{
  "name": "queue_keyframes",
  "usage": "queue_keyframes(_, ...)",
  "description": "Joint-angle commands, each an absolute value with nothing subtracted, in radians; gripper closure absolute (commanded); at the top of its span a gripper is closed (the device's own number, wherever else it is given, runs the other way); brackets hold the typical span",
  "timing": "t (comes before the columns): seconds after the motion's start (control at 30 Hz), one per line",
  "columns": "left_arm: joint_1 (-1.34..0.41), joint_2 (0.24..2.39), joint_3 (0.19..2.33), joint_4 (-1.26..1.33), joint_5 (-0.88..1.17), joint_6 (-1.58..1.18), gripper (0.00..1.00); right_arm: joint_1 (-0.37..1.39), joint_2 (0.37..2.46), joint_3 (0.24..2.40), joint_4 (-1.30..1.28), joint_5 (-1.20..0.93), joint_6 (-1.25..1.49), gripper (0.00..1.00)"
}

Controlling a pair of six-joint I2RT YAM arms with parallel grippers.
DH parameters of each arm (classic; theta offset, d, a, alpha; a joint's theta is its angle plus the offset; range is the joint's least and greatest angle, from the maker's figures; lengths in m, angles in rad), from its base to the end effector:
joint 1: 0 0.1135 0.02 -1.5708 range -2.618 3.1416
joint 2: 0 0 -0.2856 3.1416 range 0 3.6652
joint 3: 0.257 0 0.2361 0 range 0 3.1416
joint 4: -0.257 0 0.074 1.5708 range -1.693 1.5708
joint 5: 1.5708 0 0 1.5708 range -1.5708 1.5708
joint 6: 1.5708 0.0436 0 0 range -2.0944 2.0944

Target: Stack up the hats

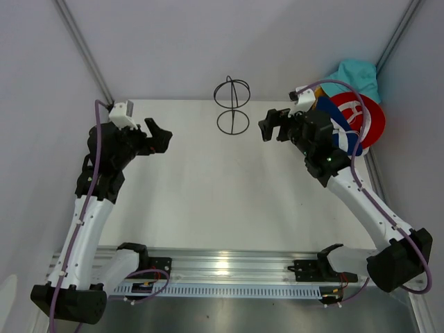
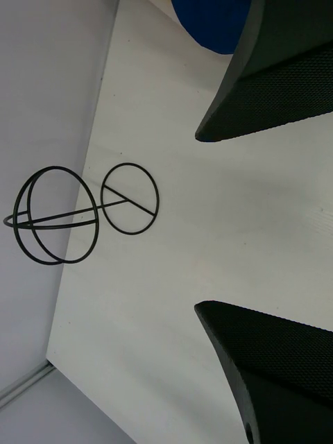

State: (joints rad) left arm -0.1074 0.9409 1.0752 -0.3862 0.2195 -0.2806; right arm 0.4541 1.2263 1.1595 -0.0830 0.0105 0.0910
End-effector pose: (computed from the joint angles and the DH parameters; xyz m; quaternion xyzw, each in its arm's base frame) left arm 0.1808 -0.0290 0.4053 -0.0011 0.7884 -0.2023 0.5809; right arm 0.2443 0.1188 0.4094 -0.1335 0.7462 0.1717 0.6292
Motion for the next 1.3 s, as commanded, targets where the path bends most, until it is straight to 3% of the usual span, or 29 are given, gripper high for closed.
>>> queue_keyframes(0.0, -0.110, 0.914, 1.078, -0.368, 0.204, -0.295, 0.00, 0.453, 1.262, 1.196, -0.029, 0.040, 0.121, 0.00)
queue_keyframes(0.43, -0.137, 0.920, 1.077, -0.377, 0.169, -0.270, 0.01, 0.453, 1.630, 1.486, 0.087, 0.106, 0.075, 0.01)
queue_keyframes(0.67, -0.147, 0.950, 1.077, -0.374, 0.176, -0.262, 0.00, 0.457, 1.874, 1.759, 0.009, 0.049, 0.028, 0.08)
queue_keyframes(0.8, -0.149, 0.960, 1.077, -0.370, 0.202, -0.253, 0.00, 0.463, 1.991, 1.883, -0.052, 0.012, 0.005, 0.17)
queue_keyframes(0.93, -0.150, 0.962, 1.075, -0.368, 0.209, -0.245, 0.00, 0.465, 2.104, 2.054, -0.133, 0.014, 0.005, 0.18)
queue_keyframes(1.13, -0.160, 0.968, 1.075, -0.368, 0.209, -0.238, 0.00, 0.480, 2.186, 2.106, -0.164, 0.040, 0.005, 0.21)
queue_keyframes(1.27, -0.172, 0.968, 1.074, -0.374, 0.195, -0.230, 0.01, 0.480, 2.213, 2.128, -0.163, 0.046, -0.029, 0.33)
